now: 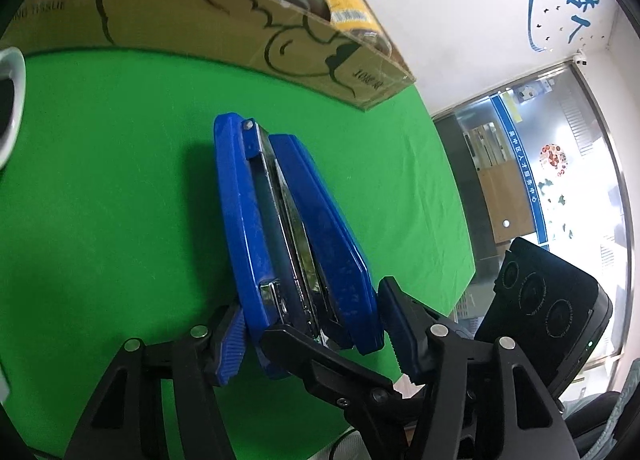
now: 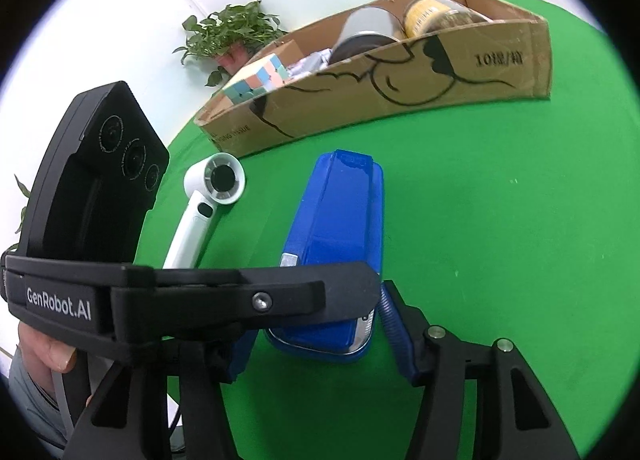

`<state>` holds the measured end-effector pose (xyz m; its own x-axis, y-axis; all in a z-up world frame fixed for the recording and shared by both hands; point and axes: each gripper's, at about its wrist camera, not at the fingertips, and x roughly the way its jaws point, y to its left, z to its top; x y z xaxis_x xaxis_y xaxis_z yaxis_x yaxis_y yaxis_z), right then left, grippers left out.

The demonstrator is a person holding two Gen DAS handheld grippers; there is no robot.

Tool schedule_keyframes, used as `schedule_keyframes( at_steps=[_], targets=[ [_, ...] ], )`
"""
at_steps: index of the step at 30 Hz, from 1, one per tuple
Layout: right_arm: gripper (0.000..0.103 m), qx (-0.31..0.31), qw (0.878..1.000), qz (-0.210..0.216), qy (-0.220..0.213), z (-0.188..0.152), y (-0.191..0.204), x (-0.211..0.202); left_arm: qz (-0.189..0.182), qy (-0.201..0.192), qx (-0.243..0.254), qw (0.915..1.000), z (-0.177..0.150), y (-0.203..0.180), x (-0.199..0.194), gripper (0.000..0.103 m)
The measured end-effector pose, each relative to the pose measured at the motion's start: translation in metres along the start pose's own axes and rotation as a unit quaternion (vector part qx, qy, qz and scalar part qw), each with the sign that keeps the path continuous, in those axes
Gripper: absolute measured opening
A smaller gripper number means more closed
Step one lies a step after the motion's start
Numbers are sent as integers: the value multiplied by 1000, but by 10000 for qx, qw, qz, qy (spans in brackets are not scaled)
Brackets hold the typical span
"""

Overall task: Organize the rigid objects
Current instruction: 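Lift the stapler with both grippers and set it in the box beside the canister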

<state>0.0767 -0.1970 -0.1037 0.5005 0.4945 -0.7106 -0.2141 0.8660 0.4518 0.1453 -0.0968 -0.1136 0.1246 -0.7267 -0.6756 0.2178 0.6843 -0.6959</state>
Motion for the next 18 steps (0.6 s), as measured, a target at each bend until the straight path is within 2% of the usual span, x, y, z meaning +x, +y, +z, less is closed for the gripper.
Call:
schedule_keyframes(
  at_steps=[18],
  targets=[
    [55, -735, 9949, -88, -688, 55, 49, -7, 110, -800, 601, 9949, 40, -17, -76, 57]
  ],
)
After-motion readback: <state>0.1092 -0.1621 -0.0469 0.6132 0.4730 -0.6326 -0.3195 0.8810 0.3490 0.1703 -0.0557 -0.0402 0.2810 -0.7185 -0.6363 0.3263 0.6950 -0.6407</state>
